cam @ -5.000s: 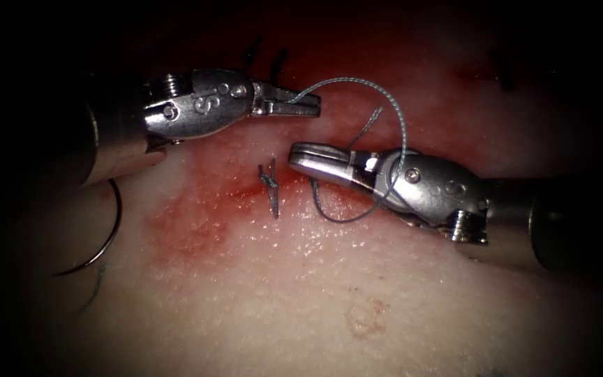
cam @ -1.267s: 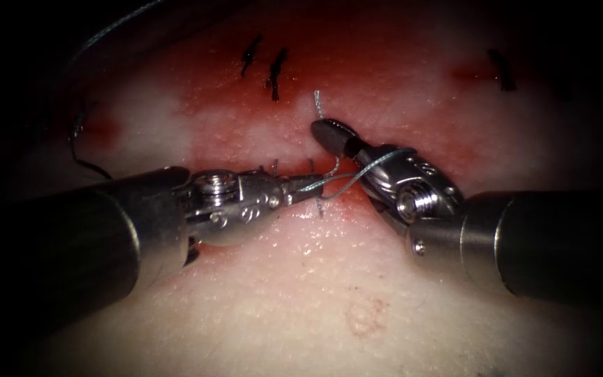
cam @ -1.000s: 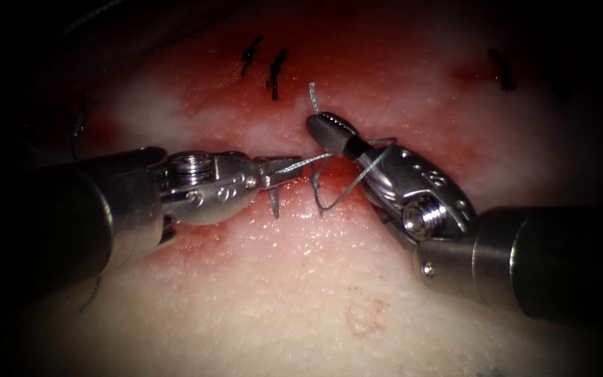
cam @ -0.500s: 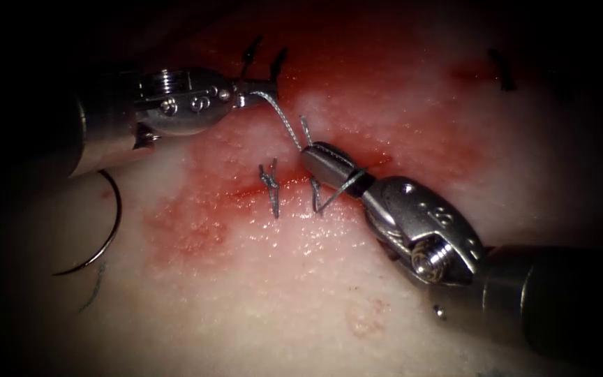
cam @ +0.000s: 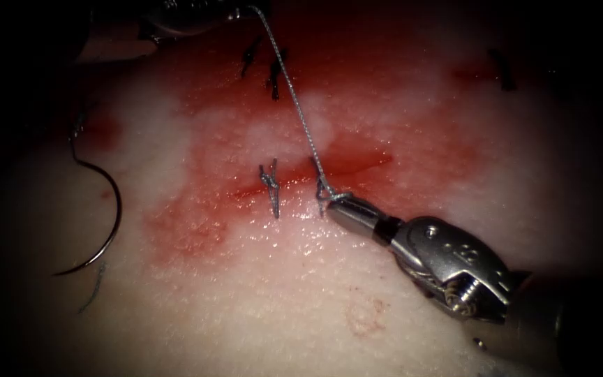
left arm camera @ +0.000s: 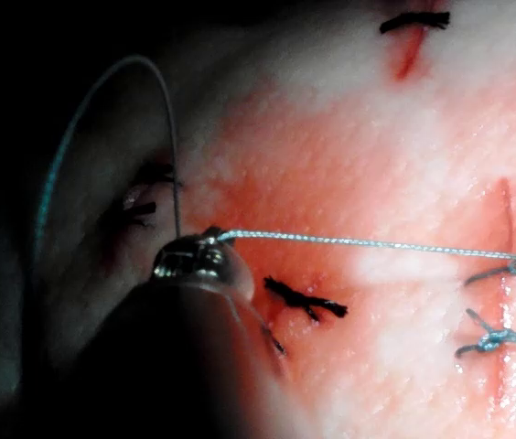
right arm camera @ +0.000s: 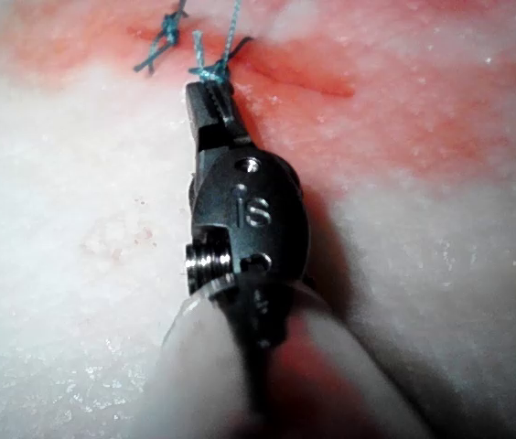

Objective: Wound Closure

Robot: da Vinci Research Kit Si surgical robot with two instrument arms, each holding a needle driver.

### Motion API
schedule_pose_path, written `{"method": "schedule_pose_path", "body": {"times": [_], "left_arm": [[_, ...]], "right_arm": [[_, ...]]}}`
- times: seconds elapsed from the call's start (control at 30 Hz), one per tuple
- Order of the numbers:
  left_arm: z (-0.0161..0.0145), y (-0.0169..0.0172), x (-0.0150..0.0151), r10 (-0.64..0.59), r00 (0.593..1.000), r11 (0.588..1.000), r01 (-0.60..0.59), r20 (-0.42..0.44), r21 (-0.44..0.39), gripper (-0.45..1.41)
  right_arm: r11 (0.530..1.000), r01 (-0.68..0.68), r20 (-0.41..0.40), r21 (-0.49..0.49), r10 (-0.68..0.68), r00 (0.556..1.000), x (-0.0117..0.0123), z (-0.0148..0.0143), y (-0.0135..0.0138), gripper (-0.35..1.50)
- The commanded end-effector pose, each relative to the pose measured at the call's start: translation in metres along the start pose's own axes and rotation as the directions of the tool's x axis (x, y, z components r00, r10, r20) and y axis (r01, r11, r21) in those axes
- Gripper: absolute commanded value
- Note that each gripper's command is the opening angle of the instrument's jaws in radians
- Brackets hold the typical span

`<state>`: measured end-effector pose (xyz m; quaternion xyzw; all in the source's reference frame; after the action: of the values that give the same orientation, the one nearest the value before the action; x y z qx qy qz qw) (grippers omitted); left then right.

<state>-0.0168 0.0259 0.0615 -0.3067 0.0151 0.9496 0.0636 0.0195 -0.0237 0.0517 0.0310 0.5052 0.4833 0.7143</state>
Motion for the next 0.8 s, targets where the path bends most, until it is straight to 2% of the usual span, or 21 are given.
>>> {"method": "schedule_pose_path", "body": {"times": [0.03,0.2,0.4,0.67,0.8], "left_arm": [[0.0009,-0.0009,0.0,0.001,1.0,1.0,-0.001,-0.002,0.005,-0.45],[0.0017,-0.0027,-0.0003,-0.009,1.0,1.0,0.01,-0.003,0.019,-0.45],[0.0023,-0.0052,-0.0007,-0.015,1.0,0.999,0.015,-0.003,0.042,-0.45],[0.0029,-0.0078,-0.0011,-0.029,1.0,0.996,0.029,-0.002,0.078,-0.45],[0.0033,-0.0084,-0.0008,-0.038,0.999,0.995,0.038,0.005,0.096,-0.45]], "right_arm": [[1.0,0.001,0.003,0.006,-0.001,1.0,-0.0012,0.0003,-0.0003,-0.35],[0.996,0.071,0.005,0.047,-0.071,0.997,-0.0014,0.0005,-0.0003,-0.35],[0.962,0.216,-0.033,0.166,-0.213,0.976,-0.0014,0.0005,-0.0003,-0.35],[0.848,0.44,-0.16,0.296,-0.41,0.898,-0.0012,0.0009,0.0,-0.35],[0.827,0.479,-0.199,0.294,-0.437,0.877,-0.001,0.0013,0.0005,-0.35]]}}
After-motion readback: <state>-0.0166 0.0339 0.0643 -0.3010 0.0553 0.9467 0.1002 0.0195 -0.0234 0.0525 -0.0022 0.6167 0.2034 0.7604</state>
